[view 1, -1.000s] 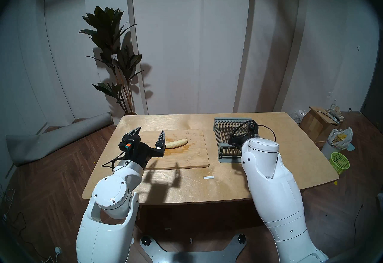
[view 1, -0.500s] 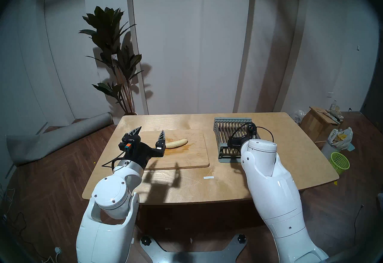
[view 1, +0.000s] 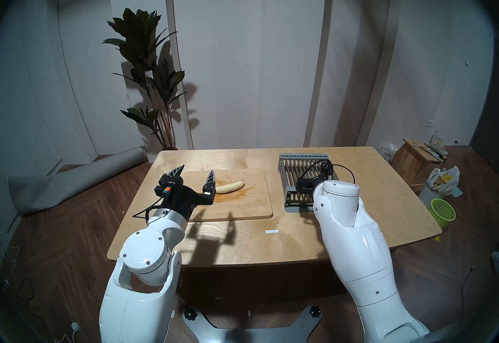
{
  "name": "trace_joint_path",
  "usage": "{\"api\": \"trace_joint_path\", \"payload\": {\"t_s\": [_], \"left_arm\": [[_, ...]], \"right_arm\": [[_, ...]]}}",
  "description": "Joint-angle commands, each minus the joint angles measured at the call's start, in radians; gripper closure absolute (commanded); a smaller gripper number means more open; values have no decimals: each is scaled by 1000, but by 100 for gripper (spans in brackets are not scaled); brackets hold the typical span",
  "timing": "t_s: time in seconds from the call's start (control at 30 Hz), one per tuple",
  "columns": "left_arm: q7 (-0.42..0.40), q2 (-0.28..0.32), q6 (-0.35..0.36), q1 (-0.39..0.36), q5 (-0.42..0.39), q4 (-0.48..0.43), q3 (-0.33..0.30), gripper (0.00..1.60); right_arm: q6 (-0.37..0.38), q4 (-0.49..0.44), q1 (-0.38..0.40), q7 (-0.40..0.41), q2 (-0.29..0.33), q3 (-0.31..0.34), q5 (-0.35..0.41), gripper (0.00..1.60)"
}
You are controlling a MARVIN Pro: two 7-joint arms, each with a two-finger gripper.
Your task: Cut the banana into four pieces on the cutting board
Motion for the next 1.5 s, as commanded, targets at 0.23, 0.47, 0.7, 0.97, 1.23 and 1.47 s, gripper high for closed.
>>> {"api": "trace_joint_path", "payload": {"t_s": [0.23,0.47,0.7,0.97,1.23,1.47], "left_arm": [[-1,0,-3,-6,-1,-20,-1,0],[-1,0,-3,-6,0,-20,-1,0],[-2,0,-3,-6,0,-20,-1,0],[-2,-1,-3,-6,0,-20,-1,0],[-2,-1,-4,-6,0,-20,-1,0],[-2,-1,-4,-6,0,-20,-1,0]], "right_arm": [[-25,20,33,22,-4,-12,-2,0],[-37,35,40,39,-3,-13,-1,0],[-40,47,45,46,-6,-6,2,0],[-18,67,50,66,-22,33,41,160],[-5,30,50,67,-34,62,71,160],[-1,23,55,60,-38,65,71,160]]}}
